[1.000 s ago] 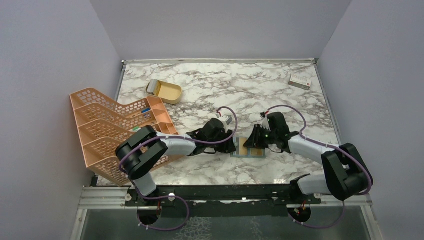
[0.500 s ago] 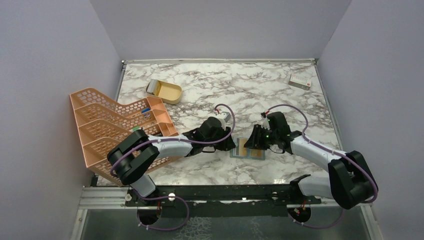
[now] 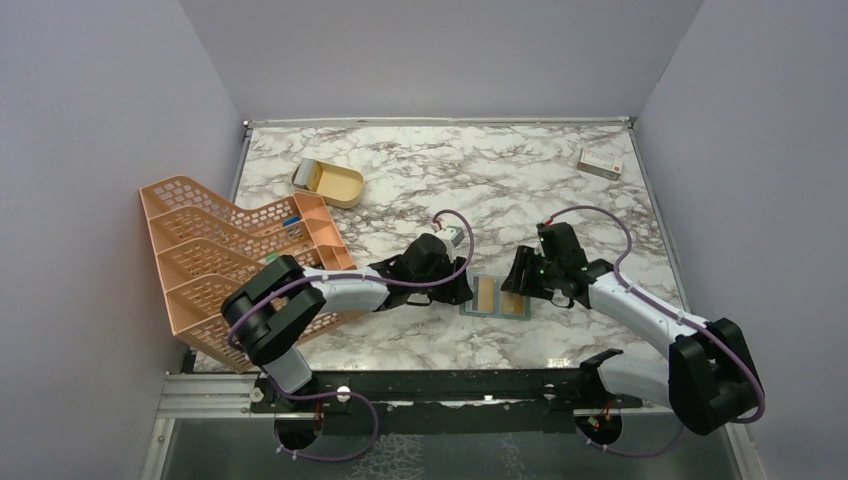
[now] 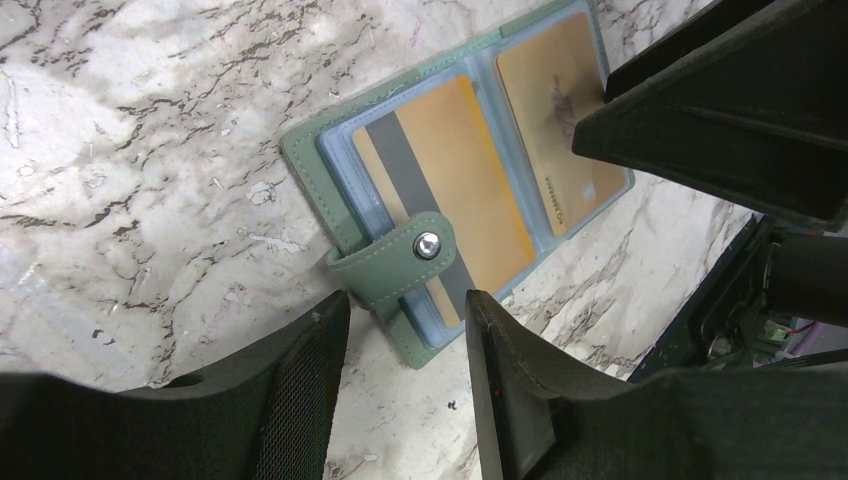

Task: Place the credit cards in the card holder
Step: Insert the credit card into the card holder.

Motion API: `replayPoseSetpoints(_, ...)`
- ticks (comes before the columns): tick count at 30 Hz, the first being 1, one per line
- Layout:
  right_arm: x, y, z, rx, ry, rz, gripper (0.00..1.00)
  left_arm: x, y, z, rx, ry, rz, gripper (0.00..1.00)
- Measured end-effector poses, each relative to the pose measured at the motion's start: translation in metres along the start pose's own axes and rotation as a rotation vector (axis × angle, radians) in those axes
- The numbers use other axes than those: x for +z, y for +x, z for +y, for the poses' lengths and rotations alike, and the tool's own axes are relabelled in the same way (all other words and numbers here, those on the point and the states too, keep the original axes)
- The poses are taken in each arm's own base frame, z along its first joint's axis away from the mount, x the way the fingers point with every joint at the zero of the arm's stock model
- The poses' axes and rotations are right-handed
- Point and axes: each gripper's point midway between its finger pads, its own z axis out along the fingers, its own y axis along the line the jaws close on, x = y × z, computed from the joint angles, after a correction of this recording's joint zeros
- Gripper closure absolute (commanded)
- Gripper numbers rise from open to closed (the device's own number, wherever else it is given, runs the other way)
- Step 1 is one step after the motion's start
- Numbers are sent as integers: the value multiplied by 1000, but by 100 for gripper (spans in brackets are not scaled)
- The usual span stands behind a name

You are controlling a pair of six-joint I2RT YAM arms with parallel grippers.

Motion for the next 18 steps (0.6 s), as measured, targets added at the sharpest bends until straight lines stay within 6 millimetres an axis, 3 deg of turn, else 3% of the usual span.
replayPoseSetpoints(10,3,-3,-8,5,43,-16,27,4,10,8,12,-23,42,51)
replayPoseSetpoints(15,-2,-10,-13,13,63,-53,15,7,7,8,22,-28,42,51)
replayPoseSetpoints(18,-2,-13,-16,29,78,-65,13,7,6,9,26,-35,37,51)
